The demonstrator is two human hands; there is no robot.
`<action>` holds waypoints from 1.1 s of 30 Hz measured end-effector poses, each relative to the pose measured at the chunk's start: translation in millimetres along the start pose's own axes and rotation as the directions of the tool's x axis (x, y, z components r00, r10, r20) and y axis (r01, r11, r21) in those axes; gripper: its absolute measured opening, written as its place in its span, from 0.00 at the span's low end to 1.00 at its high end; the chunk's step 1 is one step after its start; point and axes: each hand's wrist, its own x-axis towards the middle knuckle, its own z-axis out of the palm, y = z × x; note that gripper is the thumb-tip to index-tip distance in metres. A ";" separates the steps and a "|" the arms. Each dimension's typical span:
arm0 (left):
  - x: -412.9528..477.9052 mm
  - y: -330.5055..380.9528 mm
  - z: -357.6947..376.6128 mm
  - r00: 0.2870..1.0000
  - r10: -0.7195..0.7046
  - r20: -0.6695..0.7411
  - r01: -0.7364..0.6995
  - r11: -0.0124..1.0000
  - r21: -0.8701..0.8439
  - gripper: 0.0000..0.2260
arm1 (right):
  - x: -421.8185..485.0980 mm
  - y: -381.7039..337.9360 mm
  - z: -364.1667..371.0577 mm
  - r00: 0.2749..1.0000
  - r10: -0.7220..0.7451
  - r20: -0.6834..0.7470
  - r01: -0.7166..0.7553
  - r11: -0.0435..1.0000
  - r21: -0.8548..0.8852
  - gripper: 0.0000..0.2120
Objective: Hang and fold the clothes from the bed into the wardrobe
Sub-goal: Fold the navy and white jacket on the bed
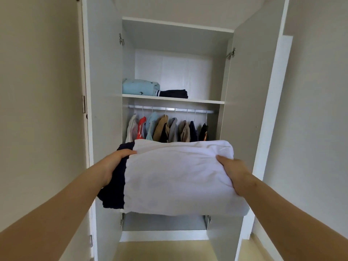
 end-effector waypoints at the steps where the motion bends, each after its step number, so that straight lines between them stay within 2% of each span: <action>1: 18.8 2.5 -5.1 1.000 0.004 -0.002 -0.004 1.000 -0.015 0.10 | 18.3 -1.2 12.8 1.000 -0.006 0.005 0.006 1.000 -0.004 0.22; 5: 98.5 30.8 -42.1 0.998 0.050 -0.036 -0.051 0.998 -0.033 0.11 | 81.3 -13.7 81.3 0.998 0.010 0.068 -0.011 1.000 0.021 0.21; 9: 163.6 73.7 -60.2 0.997 0.074 -0.023 -0.074 0.997 0.010 0.10 | 148.2 -38.7 134.2 0.998 -0.007 0.058 0.004 0.998 0.058 0.21; 17: 277.7 130.6 -44.3 0.993 0.113 0.019 -0.114 0.990 0.080 0.10 | 256.2 -49.8 176.0 1.000 0.021 0.002 -0.021 0.995 0.100 0.20; 22: 345.0 179.0 -13.9 0.978 0.206 0.028 -0.208 0.973 0.104 0.11 | 335.6 -82.7 181.8 0.998 -0.059 0.012 0.057 0.987 0.149 0.17; 27: 420.6 246.9 26.8 0.926 0.377 -0.023 -0.373 0.922 0.099 0.09 | 440.4 -126.5 183.6 0.987 -0.159 0.014 0.152 0.965 0.215 0.22; 33: 503.1 318.9 66.2 0.893 0.443 -0.083 -0.430 0.892 0.136 0.10 | 565.4 -197.1 193.8 0.956 -0.290 0.044 0.272 0.931 0.242 0.14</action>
